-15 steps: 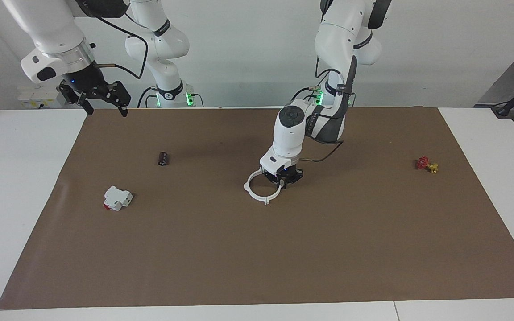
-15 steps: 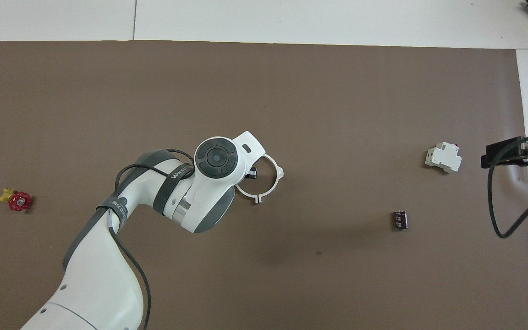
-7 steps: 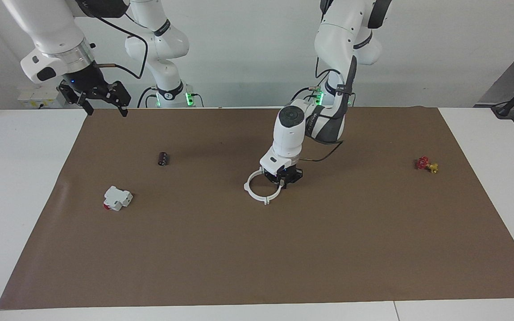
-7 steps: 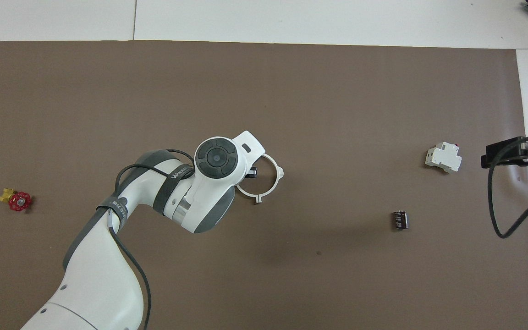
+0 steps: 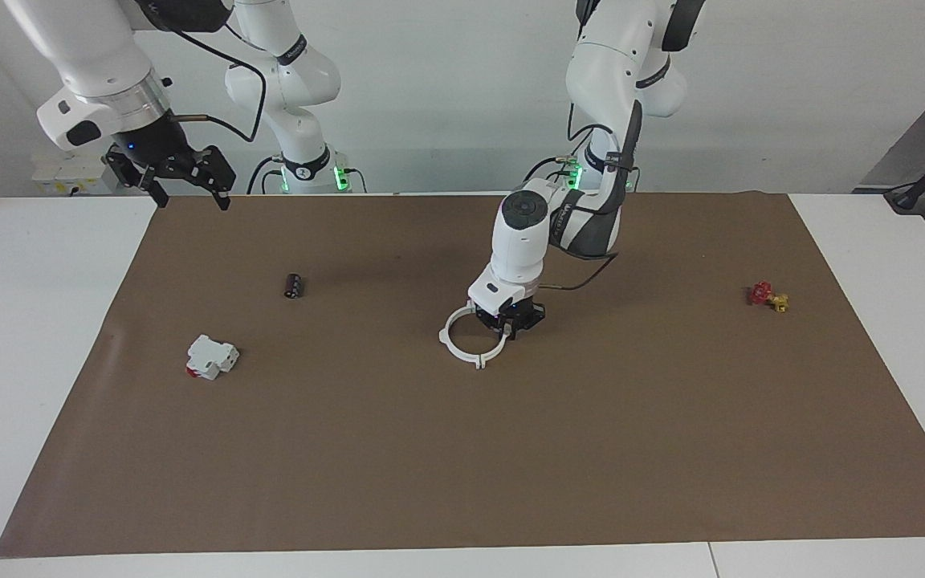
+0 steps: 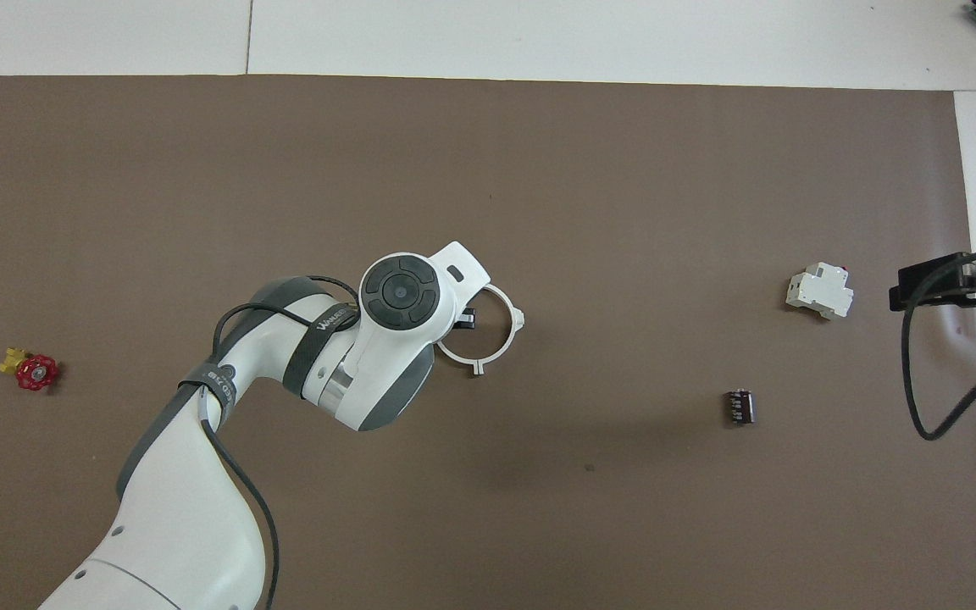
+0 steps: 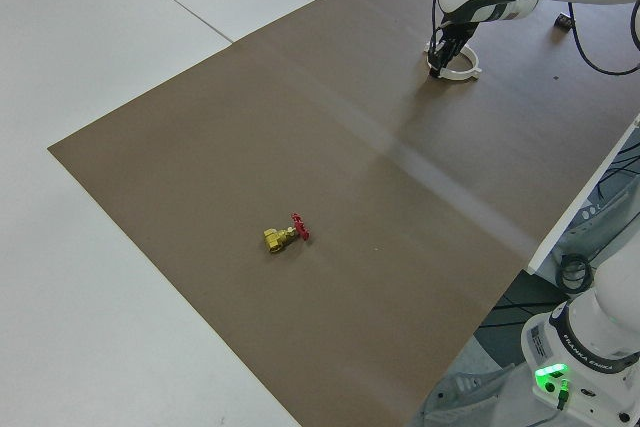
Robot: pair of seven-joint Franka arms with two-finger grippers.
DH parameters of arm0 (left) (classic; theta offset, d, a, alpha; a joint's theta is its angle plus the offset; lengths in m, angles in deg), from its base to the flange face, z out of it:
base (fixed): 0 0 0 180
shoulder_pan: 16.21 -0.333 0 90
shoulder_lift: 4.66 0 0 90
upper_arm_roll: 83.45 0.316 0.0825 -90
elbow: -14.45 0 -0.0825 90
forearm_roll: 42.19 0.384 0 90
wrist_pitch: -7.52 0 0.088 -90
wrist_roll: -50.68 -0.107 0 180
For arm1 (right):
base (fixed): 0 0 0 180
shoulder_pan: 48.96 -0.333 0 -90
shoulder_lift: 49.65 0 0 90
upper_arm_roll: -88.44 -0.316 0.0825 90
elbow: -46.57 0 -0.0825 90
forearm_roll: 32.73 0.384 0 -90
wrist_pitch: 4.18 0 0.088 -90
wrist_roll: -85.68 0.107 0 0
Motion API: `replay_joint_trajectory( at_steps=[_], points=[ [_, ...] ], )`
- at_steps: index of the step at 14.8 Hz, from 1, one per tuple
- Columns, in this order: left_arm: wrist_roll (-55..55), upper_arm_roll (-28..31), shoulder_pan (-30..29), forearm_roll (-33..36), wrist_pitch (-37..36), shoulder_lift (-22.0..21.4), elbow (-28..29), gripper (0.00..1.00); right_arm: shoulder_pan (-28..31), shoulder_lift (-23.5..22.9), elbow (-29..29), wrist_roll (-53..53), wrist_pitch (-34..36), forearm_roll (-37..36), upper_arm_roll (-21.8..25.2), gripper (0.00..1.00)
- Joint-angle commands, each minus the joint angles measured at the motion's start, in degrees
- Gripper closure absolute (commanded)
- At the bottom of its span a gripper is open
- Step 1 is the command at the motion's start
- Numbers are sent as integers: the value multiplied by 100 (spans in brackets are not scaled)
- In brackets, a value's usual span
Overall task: Assemble drain pipe with both arms
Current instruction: 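Press the held half onto the placed half with the left gripper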
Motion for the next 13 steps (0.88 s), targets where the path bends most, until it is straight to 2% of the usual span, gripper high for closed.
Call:
replay_joint_trajectory(
  at_steps=[1, 10, 11, 12, 13],
  points=[
    [152, 80, 96, 121, 205, -180, 244, 100, 19, 106, 88, -12, 31, 117, -4, 0],
    [134, 80, 79, 121, 275, -163, 217, 100, 28, 106, 88, -12, 31, 117, -13, 0],
    [125, 80, 70, 121, 372, -145, 217, 88, 20, 106, 88, -12, 31, 117, -13, 0],
    [125, 80, 61, 121, 442, -137, 217, 68, 19, 106, 88, -12, 31, 117, -4, 0],
    [108, 80, 61, 121, 469, -136, 217, 63, 28, 106, 88, -12, 31, 117, -4, 0]
  ],
)
